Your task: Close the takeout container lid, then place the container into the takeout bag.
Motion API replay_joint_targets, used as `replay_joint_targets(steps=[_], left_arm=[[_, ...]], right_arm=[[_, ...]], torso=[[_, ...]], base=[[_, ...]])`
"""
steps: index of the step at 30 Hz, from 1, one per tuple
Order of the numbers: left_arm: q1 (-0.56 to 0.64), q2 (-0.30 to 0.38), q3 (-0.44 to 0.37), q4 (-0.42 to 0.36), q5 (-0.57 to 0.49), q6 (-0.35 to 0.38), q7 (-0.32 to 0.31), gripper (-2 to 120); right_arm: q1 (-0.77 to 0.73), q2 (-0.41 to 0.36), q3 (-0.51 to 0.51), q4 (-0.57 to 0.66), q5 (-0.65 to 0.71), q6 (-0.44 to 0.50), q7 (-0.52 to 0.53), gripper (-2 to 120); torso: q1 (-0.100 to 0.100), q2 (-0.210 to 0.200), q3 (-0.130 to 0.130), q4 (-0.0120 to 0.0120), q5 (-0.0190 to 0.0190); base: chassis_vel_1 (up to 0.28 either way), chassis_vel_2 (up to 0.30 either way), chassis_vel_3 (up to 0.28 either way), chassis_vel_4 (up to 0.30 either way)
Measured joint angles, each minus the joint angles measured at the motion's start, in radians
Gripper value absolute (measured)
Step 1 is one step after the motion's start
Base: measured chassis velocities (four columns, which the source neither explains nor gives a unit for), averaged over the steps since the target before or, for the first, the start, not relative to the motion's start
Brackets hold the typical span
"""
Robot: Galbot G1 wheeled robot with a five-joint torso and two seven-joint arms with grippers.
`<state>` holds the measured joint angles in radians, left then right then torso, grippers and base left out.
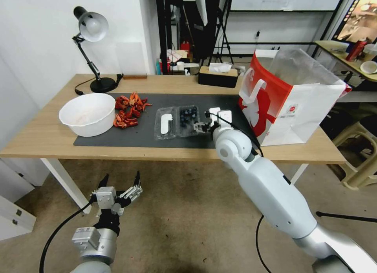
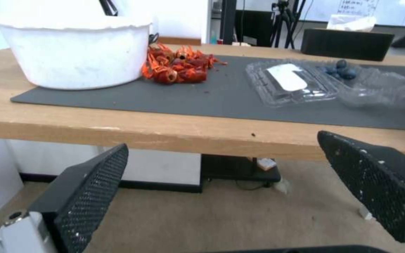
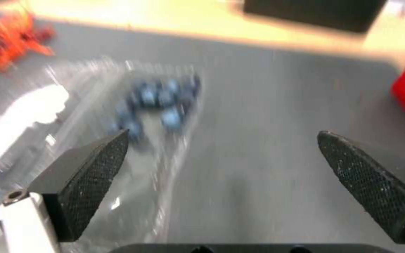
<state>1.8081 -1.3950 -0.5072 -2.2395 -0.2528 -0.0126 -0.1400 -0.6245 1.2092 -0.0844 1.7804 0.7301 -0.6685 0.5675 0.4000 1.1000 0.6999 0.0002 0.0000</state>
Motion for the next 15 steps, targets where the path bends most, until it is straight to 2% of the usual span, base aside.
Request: replay_joint_targets(steps=[2,3,5,6,7,10,11,14,15], left_arm=[[0.001,-0.001,0.002,-0.003,-0.002,-0.002,0.000,100],[0.001,-0.001,0.002,-0.003,-0.002,-0.002,0.000,100],[0.001,0.001,0.002,-0.006,-0.004,-0.002,0.000,100],[0.001,0.005,0.003,-0.007,-0.007,-0.002,0.001,100],[0.001,0.005,0.003,-0.007,-0.007,-0.002,0.001,100],[0.000,0.012,0.007,-0.009,-0.010,-0.003,0.003,100],[0.000,0.012,0.007,-0.009,-0.010,-0.003,0.003,100],[0.001,0.016,0.013,-0.010,-0.012,-0.006,0.003,100],[0.001,0.016,0.013,-0.010,-0.012,-0.006,0.003,100]], right_arm=[[-0.072,-0.046,0.013,0.062,-0.120,0.141,-0.098,100],[-0.072,-0.046,0.013,0.062,-0.120,0.141,-0.098,100],[-0.145,-0.073,0.043,0.109,-0.180,0.246,-0.160,100],[-0.219,-0.094,0.079,0.147,-0.217,0.327,-0.210,100],[-0.219,-0.094,0.079,0.147,-0.217,0.327,-0.210,100],[-0.378,-0.141,0.166,0.223,-0.288,0.465,-0.289,100],[-0.378,-0.141,0.166,0.223,-0.288,0.465,-0.289,100],[-0.530,-0.182,0.237,0.293,-0.330,0.570,-0.326,100],[-0.530,-0.182,0.237,0.293,-0.330,0.570,-0.326,100]], torso=[[0.000,0.000,0.000,-0.0002,0.0002],[0.000,0.000,0.000,-0.0002,0.0002],[0.000,0.000,0.000,0.0000,0.0003],[0.000,0.000,0.000,-0.0004,0.0001],[0.000,0.000,0.000,-0.0004,0.0001],[0.000,0.000,0.000,-0.0004,0.0001],[0.000,0.000,0.000,-0.0004,0.0001],[0.000,0.000,0.000,-0.0004,-0.0002],[0.000,0.000,0.000,-0.0004,-0.0002]], base=[[0.000,0.000,0.000,0.000],[0.000,0.000,0.000,0.000],[0.000,0.000,0.000,0.000],[0.000,0.000,0.000,0.000],[0.000,0.000,0.000,0.000],[0.000,0.000,0.000,0.000],[0.000,0.000,0.000,0.000],[0.000,0.000,0.000,0.000],[0.000,0.000,0.000,0.000]])
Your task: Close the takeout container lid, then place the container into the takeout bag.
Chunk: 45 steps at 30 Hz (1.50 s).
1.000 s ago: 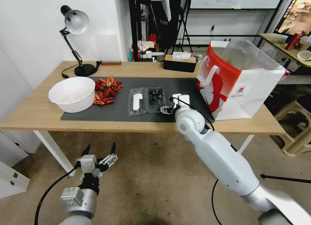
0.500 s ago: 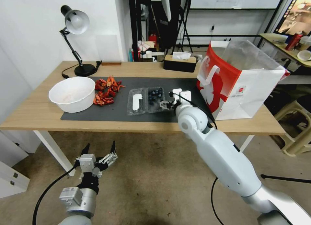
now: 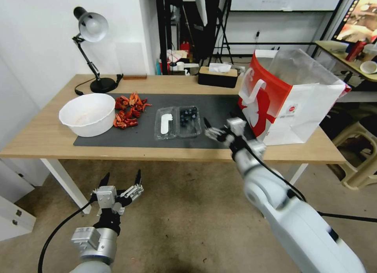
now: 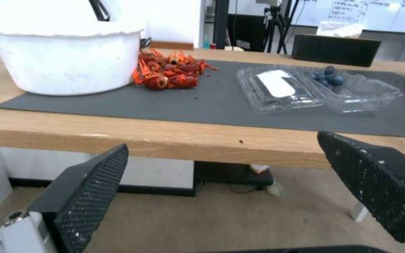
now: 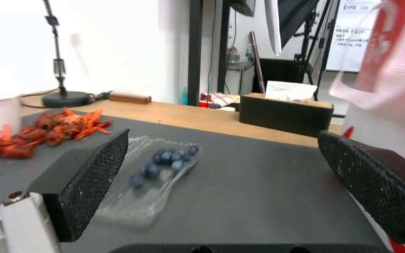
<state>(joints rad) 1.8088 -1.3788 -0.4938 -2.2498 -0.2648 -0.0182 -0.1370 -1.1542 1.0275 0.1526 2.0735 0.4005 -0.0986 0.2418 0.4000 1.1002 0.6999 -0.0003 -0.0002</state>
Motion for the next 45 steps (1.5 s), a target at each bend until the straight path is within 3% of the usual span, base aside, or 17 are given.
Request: replay_joint_targets(steps=[6,11,12,14,18,25,36,42,43,45], left_arm=[[-0.001,0.004,0.005,0.000,-0.007,-0.002,0.000,100],[-0.005,0.004,0.015,-0.001,-0.010,-0.002,0.001,100],[-0.005,0.004,0.015,-0.001,-0.010,-0.002,0.001,100],[-0.006,0.007,0.017,0.003,-0.008,-0.003,0.003,100],[-0.007,0.010,0.018,0.004,-0.006,-0.004,0.009,100],[-0.007,0.013,0.020,0.006,-0.012,-0.005,0.014,100],[-0.051,0.045,0.026,0.030,-0.092,-0.023,0.069,100],[-0.096,0.067,0.041,0.066,-0.225,-0.067,0.074,100],[-0.120,0.078,0.051,0.066,-0.294,-0.067,0.068,100],[-0.131,0.084,0.054,0.064,-0.332,-0.067,0.063,100]], right_arm=[[-0.202,-0.004,0.080,0.066,-0.049,0.141,-0.025,100],[-0.401,0.064,0.171,0.079,-0.107,0.299,-0.082,100],[-0.401,0.064,0.171,0.079,-0.107,0.299,-0.082,100],[-0.517,0.110,0.196,0.065,-0.148,0.398,-0.101,100],[-0.608,0.164,0.201,0.036,-0.200,0.504,-0.109,100],[-0.647,0.194,0.188,0.030,-0.226,0.537,-0.105,100],[-0.636,0.188,0.185,0.057,-0.221,0.500,-0.100,100],[-0.558,0.156,0.149,0.030,-0.197,0.451,-0.100,100],[-0.551,0.149,0.144,0.028,-0.193,0.441,-0.099,100],[-0.546,0.144,0.140,0.028,-0.189,0.436,-0.099,100]], torso=[[0.000,0.000,0.000,0.0006,0.0003],[0.000,0.000,0.000,0.0002,0.0003],[0.000,0.000,0.000,0.0002,0.0003],[0.000,0.000,0.000,0.0003,0.0003],[0.000,0.000,0.000,0.0003,0.0003],[0.000,0.000,0.000,0.0004,0.0002],[0.000,0.000,0.000,0.0000,0.0001],[0.000,0.000,0.000,0.0009,0.0005],[0.000,0.000,0.000,0.0000,0.0000],[0.000,0.000,0.000,-0.0005,0.0000]], base=[[0.000,0.000,0.000,0.000],[0.000,0.000,0.000,0.000],[0.000,0.000,0.000,0.000],[0.000,0.000,0.000,0.000],[0.000,0.000,0.000,0.000],[0.000,0.000,0.000,0.000],[0.000,0.000,0.000,0.000],[0.000,0.000,0.000,0.000],[0.000,0.000,0.000,0.000],[0.000,0.000,0.000,0.000]])
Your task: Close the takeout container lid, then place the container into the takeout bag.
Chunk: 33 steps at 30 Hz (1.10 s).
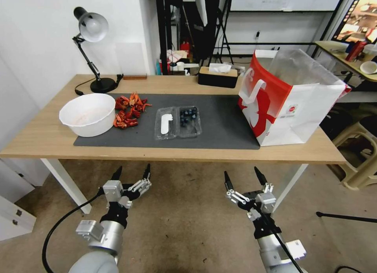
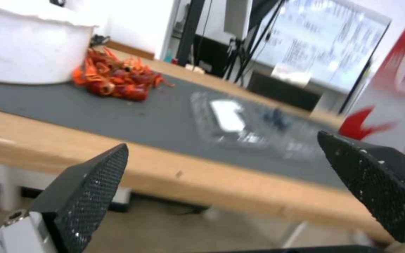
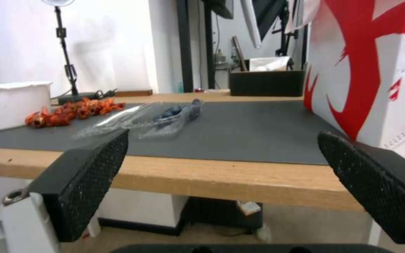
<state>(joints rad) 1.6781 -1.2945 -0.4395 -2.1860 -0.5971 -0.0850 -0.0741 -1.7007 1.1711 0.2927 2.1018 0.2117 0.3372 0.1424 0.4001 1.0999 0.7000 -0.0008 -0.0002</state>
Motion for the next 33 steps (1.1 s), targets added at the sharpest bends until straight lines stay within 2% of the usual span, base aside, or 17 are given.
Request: replay_joint_targets(steps=[1,2,3,4,6,7,9,10,12,13,15,19,21,23,24,27,33], left_arm=[[-0.017,0.011,0.006,-0.006,-0.063,0.009,-0.013,100],[-0.046,0.030,0.013,-0.015,-0.157,0.035,-0.033,100],[-0.046,0.030,0.013,-0.015,-0.157,0.035,-0.033,100],[-0.072,0.045,0.022,-0.022,-0.227,0.058,-0.054,100],[-0.157,0.087,0.045,-0.042,-0.418,0.123,-0.139,100],[-0.157,0.087,0.045,-0.042,-0.418,0.123,-0.139,100],[-0.244,0.113,0.067,-0.054,-0.586,0.183,-0.230,100],[-0.244,0.113,0.067,-0.054,-0.586,0.183,-0.230,100],[-0.324,0.121,0.092,-0.049,-0.720,0.220,-0.308,100],[-0.324,0.121,0.092,-0.049,-0.720,0.220,-0.308,100],[-0.397,0.110,0.114,-0.021,-0.810,0.253,-0.384,100],[-0.459,0.094,0.133,0.008,-0.867,0.270,-0.458,100],[-0.459,0.094,0.133,0.008,-0.867,0.270,-0.458,100],[-0.546,0.073,0.166,0.054,-0.914,0.288,-0.560,100],[-0.546,0.073,0.166,0.054,-0.914,0.288,-0.560,100],[-0.647,0.053,0.203,0.115,-0.937,0.288,-0.653,100],[-0.695,0.028,0.220,0.152,-0.949,0.287,-0.686,100]], right_arm=[[0.006,-0.006,-0.003,0.000,0.004,-0.006,0.000,100],[0.008,-0.011,-0.003,0.001,0.008,-0.009,0.000,100],[0.008,-0.011,-0.003,0.001,0.008,-0.009,0.000,100],[0.007,-0.013,-0.001,0.003,0.012,-0.011,-0.001,100],[0.000,-0.012,0.000,0.011,0.013,-0.011,-0.002,100],[0.000,-0.012,0.000,0.011,0.013,-0.011,-0.002,100],[-0.004,-0.004,-0.002,0.013,0.009,-0.011,-0.003,100],[-0.004,-0.004,-0.002,0.013,0.009,-0.011,-0.003,100],[-0.004,0.005,-0.006,0.011,0.000,-0.011,-0.004,100],[-0.004,0.005,-0.006,0.011,0.000,-0.011,-0.004,100],[-0.008,0.011,-0.012,0.010,-0.012,-0.012,-0.004,100],[-0.011,0.013,-0.012,0.010,-0.020,-0.013,-0.004,100],[-0.011,0.013,-0.012,0.010,-0.020,-0.013,-0.004,100],[-0.019,0.012,-0.009,0.010,-0.030,-0.013,-0.002,100],[-0.019,0.012,-0.009,0.010,-0.030,-0.013,-0.002,100],[-0.032,0.020,-0.008,0.010,-0.048,-0.012,-0.002,100],[-0.047,0.032,-0.009,0.010,-0.063,-0.007,-0.003,100]], torso=[[0.000,0.000,0.000,0.0012,0.0002],[0.000,0.000,0.000,0.0014,0.0004],[0.000,0.000,0.000,0.0014,0.0004],[0.000,0.000,0.000,0.0009,0.0002],[0.000,0.000,0.000,0.0007,0.0001],[0.000,0.000,0.000,0.0007,0.0001],[0.000,0.000,0.000,0.0006,0.0002],[0.000,0.000,0.000,0.0006,0.0002],[0.000,0.000,0.000,0.0006,0.0001],[0.000,0.000,0.000,0.0006,0.0001],[0.000,0.000,0.000,0.0007,0.0001],[0.000,0.000,0.000,0.0007,0.0001],[0.000,0.000,0.000,0.0007,0.0001],[0.000,0.000,0.000,0.0008,0.0000],[0.000,0.000,0.000,0.0008,0.0000],[0.000,0.000,0.000,0.0007,0.0004],[0.000,0.000,0.000,0.0007,0.0002]], base=[[0.000,0.000,0.000,0.000],[0.000,0.000,0.000,0.000],[0.000,0.000,0.000,0.000],[0.000,0.000,0.000,0.000],[0.000,0.000,0.000,0.000],[0.000,0.000,0.000,0.000],[0.000,0.000,0.000,0.000],[0.000,0.000,0.000,0.000],[0.000,0.000,0.000,0.000],[0.000,0.000,0.000,0.000],[0.000,0.000,0.000,0.000],[0.000,0.000,0.000,0.000],[0.000,0.000,0.000,0.000],[0.000,0.000,0.000,0.000],[0.000,0.000,0.000,0.000],[0.000,0.000,0.000,0.000],[0.000,0.000,0.000,0.000]])
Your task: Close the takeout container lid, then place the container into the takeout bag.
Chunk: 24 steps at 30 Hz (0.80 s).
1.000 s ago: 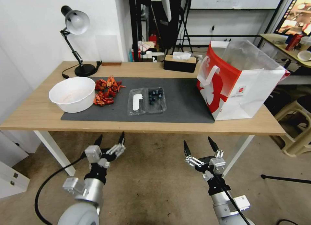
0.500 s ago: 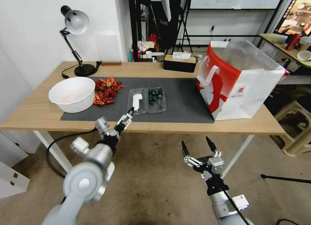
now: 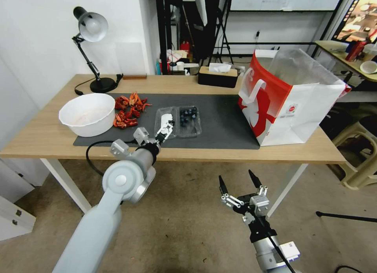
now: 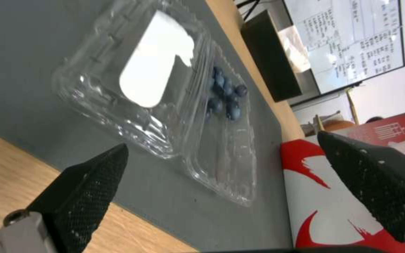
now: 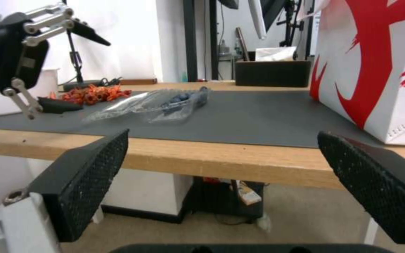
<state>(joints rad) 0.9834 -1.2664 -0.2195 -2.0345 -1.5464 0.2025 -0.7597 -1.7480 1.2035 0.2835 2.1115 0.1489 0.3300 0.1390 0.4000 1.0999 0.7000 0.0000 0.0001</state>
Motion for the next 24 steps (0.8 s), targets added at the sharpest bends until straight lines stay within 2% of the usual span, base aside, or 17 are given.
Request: replay_joint_targets(steps=[24], left_arm=[[-0.063,-0.043,0.066,0.099,0.001,0.000,-0.003,100]], right_arm=[[-0.015,0.013,0.006,-0.001,-0.015,0.009,0.001,100]], torso=[[0.000,0.000,0.000,0.0000,0.0000]], base=[[0.000,0.000,0.000,0.000]])
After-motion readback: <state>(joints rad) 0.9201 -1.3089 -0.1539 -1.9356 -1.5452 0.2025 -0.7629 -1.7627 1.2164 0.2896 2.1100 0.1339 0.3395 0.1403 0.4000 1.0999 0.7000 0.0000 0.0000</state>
